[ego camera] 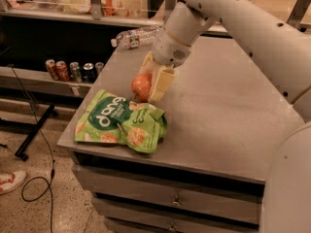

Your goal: Move apple near green rice chip bag

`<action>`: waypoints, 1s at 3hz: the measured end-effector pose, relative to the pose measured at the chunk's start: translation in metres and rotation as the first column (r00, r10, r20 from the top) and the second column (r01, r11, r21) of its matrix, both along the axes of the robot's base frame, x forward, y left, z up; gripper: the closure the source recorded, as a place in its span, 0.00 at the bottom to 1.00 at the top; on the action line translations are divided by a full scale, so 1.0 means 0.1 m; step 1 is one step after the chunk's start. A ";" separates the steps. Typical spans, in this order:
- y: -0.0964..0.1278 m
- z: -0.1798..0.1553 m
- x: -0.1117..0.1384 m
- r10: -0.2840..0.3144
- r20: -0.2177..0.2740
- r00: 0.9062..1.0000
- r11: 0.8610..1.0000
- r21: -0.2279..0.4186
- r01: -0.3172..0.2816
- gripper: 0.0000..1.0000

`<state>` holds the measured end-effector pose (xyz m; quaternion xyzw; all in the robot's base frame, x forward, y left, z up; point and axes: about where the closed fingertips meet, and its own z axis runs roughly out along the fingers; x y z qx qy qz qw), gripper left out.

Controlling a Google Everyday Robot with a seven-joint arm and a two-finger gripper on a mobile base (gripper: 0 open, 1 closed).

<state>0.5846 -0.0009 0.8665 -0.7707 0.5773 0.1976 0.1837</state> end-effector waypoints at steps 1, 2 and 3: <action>0.00 -0.02 0.01 0.001 -0.007 1.000 1.000 -0.002 -0.001 0.13; -0.01 -0.05 0.01 0.000 -0.016 1.000 1.000 -0.004 0.000 0.00; -0.02 -0.05 0.02 -0.002 -0.014 1.000 1.000 -0.003 0.002 0.00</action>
Offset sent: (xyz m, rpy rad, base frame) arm -0.0042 -0.0057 -0.0031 -0.0183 0.0288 0.0105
